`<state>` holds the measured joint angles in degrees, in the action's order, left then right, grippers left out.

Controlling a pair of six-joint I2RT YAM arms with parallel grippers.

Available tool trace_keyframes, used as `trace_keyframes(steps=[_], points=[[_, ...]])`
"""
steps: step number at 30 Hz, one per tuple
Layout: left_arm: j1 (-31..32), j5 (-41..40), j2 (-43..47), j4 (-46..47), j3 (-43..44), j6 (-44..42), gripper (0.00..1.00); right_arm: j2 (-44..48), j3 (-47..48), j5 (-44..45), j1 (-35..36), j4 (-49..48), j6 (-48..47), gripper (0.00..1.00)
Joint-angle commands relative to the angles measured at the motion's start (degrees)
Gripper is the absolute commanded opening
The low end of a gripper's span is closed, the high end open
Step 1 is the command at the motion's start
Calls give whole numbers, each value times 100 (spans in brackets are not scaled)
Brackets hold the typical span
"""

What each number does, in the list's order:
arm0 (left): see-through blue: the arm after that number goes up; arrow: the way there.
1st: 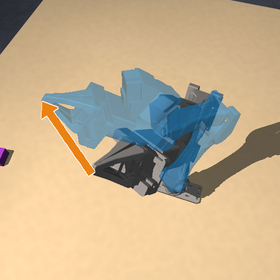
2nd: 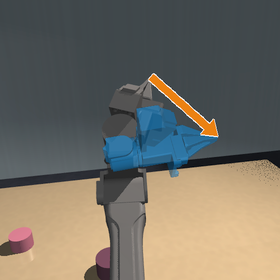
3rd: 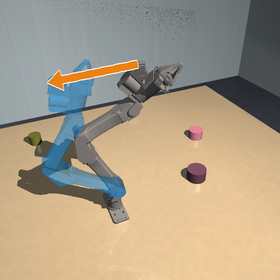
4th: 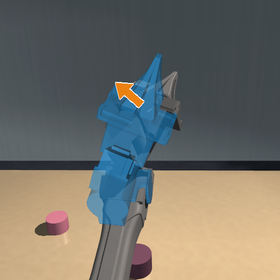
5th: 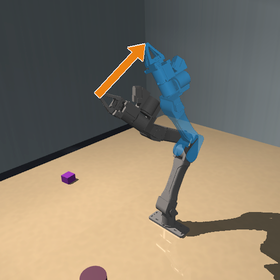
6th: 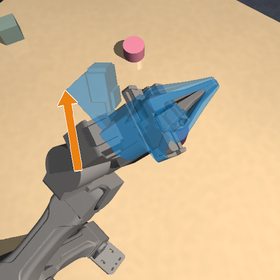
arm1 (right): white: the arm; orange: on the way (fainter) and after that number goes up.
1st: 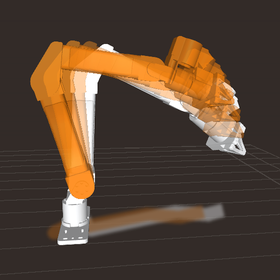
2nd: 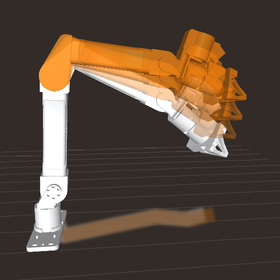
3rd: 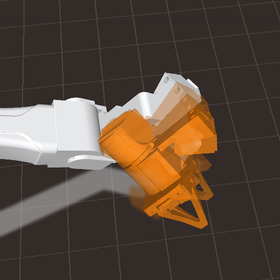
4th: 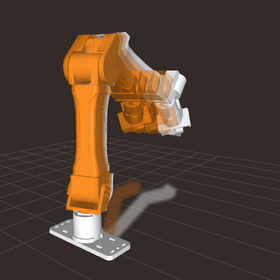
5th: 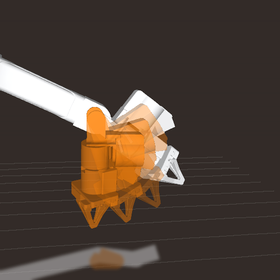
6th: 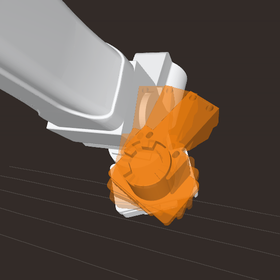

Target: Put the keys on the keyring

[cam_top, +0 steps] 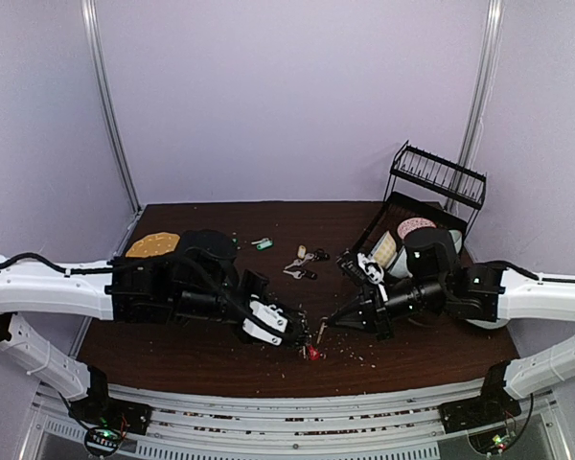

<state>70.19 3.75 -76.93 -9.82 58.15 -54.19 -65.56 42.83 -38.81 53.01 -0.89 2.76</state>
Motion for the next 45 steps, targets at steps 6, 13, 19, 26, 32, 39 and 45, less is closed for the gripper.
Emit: trace_keyframes(steps=[6,13,19,26,32,39,45], points=[[-77,221,45,364,210,-128,0,144,223,228,31,108,-263,0],[-1033,1626,-12,2085,-477,3417,0,284,91,534,19,-82,-237,0],[-1102,2603,303,4247,-1767,4465,0,579,-178,772,11,-508,-59,0],[-1157,2578,-183,4966,-1704,5594,0,718,-288,835,7,-648,59,0],[-1174,2813,-531,5864,-1982,6302,0,808,-362,720,13,-710,138,0],[-1175,3116,-490,6243,-2007,5927,0,756,-394,629,8,-809,217,0],[-1175,3270,-454,5604,-1817,5328,0,803,-358,618,17,-732,177,0]])
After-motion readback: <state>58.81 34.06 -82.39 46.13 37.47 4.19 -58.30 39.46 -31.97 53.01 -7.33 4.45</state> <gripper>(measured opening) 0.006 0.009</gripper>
